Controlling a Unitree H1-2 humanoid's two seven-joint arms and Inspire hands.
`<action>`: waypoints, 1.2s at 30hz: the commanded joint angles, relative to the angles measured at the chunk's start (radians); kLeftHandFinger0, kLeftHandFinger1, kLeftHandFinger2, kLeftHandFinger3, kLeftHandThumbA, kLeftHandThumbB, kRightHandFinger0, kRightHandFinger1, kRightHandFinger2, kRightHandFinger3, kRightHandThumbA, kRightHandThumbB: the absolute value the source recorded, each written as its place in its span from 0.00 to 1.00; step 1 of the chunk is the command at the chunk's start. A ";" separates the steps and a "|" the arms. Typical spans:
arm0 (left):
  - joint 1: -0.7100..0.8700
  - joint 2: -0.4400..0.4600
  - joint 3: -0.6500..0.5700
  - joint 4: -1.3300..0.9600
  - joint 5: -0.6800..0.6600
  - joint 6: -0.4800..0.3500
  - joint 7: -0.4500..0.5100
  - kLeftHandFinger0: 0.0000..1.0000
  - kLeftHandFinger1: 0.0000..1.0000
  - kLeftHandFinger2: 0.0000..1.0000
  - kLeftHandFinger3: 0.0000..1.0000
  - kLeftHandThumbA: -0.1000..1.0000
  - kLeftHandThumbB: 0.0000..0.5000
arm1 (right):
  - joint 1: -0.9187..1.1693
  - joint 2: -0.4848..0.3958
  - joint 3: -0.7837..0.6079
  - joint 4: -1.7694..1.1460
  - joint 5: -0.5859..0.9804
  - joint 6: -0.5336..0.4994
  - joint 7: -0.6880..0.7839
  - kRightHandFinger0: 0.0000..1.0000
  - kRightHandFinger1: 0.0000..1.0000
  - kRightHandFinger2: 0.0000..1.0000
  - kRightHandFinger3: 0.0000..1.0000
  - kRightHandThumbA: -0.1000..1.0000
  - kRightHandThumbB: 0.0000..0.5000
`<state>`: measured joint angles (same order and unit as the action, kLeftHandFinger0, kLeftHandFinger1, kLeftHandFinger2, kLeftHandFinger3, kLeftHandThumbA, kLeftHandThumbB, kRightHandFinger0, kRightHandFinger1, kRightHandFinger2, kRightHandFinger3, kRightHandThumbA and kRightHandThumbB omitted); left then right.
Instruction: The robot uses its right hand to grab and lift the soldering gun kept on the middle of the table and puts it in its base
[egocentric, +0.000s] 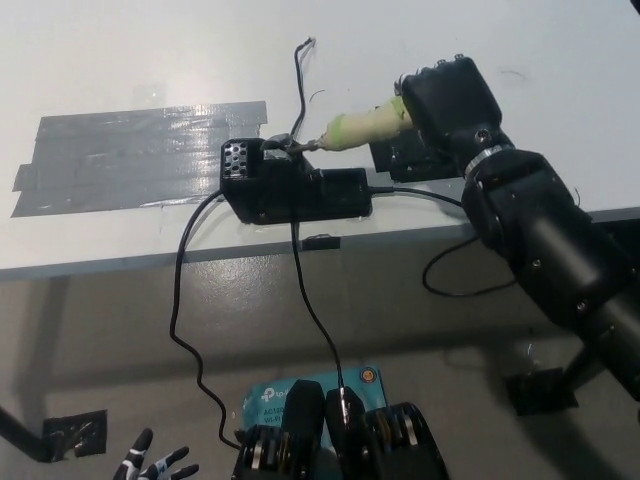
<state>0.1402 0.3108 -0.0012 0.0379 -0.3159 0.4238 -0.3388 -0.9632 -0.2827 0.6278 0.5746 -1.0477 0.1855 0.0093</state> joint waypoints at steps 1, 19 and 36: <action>-0.002 0.001 -0.011 -0.031 0.019 -0.016 -0.007 1.00 1.00 1.00 1.00 1.00 1.00 | -0.033 -0.019 0.026 -0.014 -0.046 -0.016 0.009 0.00 0.00 0.35 0.20 0.00 0.00; -0.026 -0.013 -0.015 -0.050 0.020 0.010 -0.003 1.00 1.00 1.00 1.00 1.00 1.00 | -0.164 -0.010 0.094 0.079 -0.091 -0.058 -0.016 0.00 0.01 0.45 0.56 0.00 0.00; -0.039 -0.008 -0.031 -0.057 0.037 -0.009 -0.014 1.00 1.00 1.00 1.00 1.00 1.00 | -0.153 -0.005 0.164 0.133 -0.146 -0.072 -0.057 0.00 0.00 0.33 0.29 0.08 0.08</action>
<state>0.1057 0.2980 -0.0293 0.0093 -0.2834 0.4263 -0.3382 -1.0991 -0.2809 0.7820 0.7067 -1.1457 0.1007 -0.0112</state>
